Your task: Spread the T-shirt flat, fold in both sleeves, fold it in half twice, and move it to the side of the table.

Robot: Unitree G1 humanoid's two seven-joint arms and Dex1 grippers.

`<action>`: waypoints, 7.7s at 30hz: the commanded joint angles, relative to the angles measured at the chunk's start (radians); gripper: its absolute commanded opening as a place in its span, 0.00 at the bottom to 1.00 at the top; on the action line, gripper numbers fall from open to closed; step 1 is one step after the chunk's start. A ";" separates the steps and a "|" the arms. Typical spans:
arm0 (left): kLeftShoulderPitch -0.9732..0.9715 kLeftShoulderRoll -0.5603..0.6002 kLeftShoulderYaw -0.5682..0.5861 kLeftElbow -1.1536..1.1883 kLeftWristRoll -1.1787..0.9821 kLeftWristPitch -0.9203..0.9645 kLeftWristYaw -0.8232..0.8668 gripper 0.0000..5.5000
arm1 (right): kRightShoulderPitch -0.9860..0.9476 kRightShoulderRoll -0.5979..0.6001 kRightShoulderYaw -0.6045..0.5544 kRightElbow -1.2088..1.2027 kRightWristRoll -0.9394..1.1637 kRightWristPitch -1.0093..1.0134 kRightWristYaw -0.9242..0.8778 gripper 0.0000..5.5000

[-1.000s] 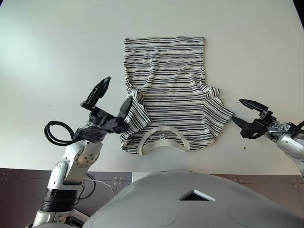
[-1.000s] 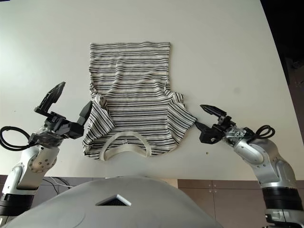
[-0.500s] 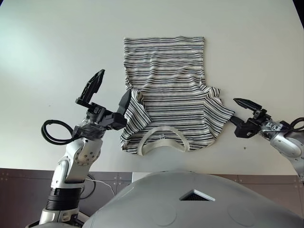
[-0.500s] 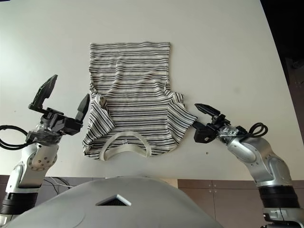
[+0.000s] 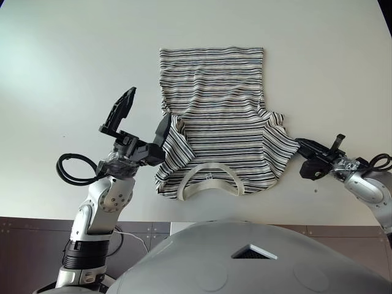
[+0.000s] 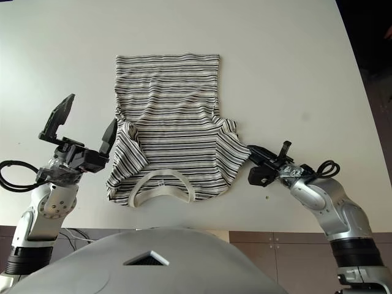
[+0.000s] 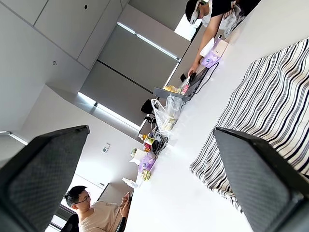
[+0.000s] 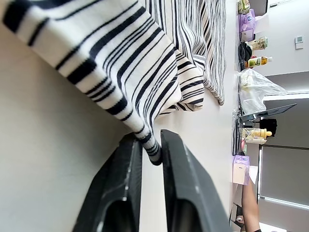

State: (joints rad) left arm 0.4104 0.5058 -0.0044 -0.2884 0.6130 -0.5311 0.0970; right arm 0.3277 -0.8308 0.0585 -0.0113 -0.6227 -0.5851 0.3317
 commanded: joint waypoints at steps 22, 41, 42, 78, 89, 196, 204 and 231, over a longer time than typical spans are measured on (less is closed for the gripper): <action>-0.041 -0.005 -0.017 0.036 0.002 -0.041 -0.021 0.87 | 0.032 0.056 -0.018 -0.178 0.271 -0.032 0.016 0.02; -0.052 -0.010 -0.049 0.054 0.032 -0.038 -0.024 0.87 | -0.162 0.172 0.226 -0.061 0.139 -0.050 0.073 0.02; -0.058 -0.009 -0.048 0.056 0.029 -0.038 -0.026 0.87 | -0.171 0.182 0.230 -0.049 0.134 -0.049 0.067 0.02; 0.293 0.564 0.084 0.303 -0.216 -0.337 -0.542 0.69 | 0.068 -0.103 0.106 -0.151 0.143 -0.133 0.293 0.56; 0.101 0.492 -0.124 0.246 -0.152 -0.315 -0.607 0.68 | 0.013 -0.144 0.156 -0.181 0.184 -0.146 0.323 0.56; -1.054 -0.053 -0.065 1.590 -0.323 0.131 -0.076 0.61 | -1.162 0.525 0.396 1.362 0.023 0.233 -0.162 0.64; -0.801 -0.068 0.045 1.343 -0.448 -0.105 0.027 0.61 | -0.942 0.454 0.345 1.227 0.148 0.019 -0.075 0.64; -0.488 -0.248 0.151 0.510 -0.581 -0.175 0.021 0.61 | -0.941 0.609 0.514 0.528 0.406 0.252 0.170 0.64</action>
State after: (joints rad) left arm -0.0283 0.3080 0.1305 0.1920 0.0563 -0.7132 0.0878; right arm -0.4122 -0.3442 0.5364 0.1531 -0.0651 -0.2871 0.6385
